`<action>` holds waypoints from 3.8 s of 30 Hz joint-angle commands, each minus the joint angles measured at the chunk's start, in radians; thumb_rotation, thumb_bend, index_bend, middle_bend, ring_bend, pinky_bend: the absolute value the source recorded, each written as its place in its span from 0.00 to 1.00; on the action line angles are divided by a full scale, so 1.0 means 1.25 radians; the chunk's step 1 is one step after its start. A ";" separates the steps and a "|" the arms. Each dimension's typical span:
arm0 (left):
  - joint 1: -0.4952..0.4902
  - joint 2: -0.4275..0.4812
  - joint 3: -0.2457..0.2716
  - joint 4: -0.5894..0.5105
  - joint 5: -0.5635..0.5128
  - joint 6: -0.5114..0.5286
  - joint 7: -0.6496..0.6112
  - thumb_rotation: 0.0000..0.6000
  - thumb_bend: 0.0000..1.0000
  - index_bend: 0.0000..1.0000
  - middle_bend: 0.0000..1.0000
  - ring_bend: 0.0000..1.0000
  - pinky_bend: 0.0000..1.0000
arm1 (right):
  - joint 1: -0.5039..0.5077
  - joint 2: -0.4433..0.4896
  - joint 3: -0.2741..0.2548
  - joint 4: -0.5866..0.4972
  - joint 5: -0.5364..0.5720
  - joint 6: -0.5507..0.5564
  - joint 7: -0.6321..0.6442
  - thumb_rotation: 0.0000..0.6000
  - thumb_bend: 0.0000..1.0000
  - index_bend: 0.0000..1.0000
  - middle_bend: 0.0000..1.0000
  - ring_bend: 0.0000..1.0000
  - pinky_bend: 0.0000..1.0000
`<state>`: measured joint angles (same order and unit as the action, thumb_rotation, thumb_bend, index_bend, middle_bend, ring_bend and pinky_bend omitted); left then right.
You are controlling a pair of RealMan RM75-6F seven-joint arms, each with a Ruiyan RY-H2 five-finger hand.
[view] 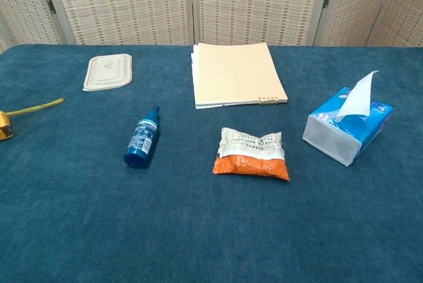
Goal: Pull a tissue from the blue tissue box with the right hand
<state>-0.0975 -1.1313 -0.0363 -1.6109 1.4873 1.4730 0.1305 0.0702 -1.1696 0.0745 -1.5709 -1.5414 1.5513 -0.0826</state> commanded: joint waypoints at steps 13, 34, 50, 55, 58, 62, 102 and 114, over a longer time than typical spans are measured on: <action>0.001 0.001 0.002 -0.004 0.002 0.001 0.004 1.00 0.26 0.00 0.00 0.00 0.11 | 0.006 0.002 0.000 -0.002 0.000 -0.013 0.005 1.00 0.12 0.00 0.00 0.00 0.00; -0.009 0.000 0.010 -0.008 -0.004 -0.030 0.004 1.00 0.26 0.00 0.00 0.00 0.11 | 0.251 -0.112 0.156 0.063 0.245 -0.306 -0.161 1.00 0.21 0.38 0.26 0.03 0.00; -0.011 0.006 0.012 -0.004 -0.008 -0.038 -0.020 1.00 0.26 0.00 0.00 0.00 0.11 | 0.348 -0.193 0.149 0.029 0.310 -0.371 -0.237 1.00 0.21 0.39 0.27 0.04 0.00; -0.012 0.006 0.013 -0.003 -0.006 -0.040 -0.025 1.00 0.26 0.00 0.00 0.00 0.11 | 0.364 -0.198 0.145 0.032 0.352 -0.388 -0.264 1.00 0.21 0.39 0.27 0.04 0.00; -0.012 0.006 0.014 -0.003 -0.005 -0.040 -0.025 1.00 0.26 0.00 0.00 0.00 0.11 | 0.372 -0.202 0.140 0.038 0.369 -0.401 -0.273 1.00 0.21 0.39 0.27 0.04 0.00; -0.012 0.006 0.014 -0.002 -0.008 -0.042 -0.027 1.00 0.26 0.00 0.00 0.00 0.11 | 0.379 -0.214 0.127 0.050 0.379 -0.407 -0.278 1.00 0.21 0.39 0.27 0.04 0.00; -0.008 0.010 0.015 -0.004 -0.009 -0.037 -0.039 1.00 0.26 0.00 0.00 0.00 0.12 | 0.282 -0.017 0.086 -0.257 0.097 -0.093 -0.263 1.00 0.43 0.65 0.47 0.13 0.00; -0.004 0.011 0.020 -0.010 0.001 -0.028 -0.023 1.00 0.26 0.00 0.00 0.00 0.12 | 0.130 -0.006 -0.074 -0.198 -0.153 0.054 -0.148 1.00 0.43 0.65 0.47 0.13 0.00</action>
<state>-0.1024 -1.1178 -0.0112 -1.6231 1.4880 1.4374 0.1006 0.2727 -1.1594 0.0232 -1.8779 -1.6903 1.5906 -0.3153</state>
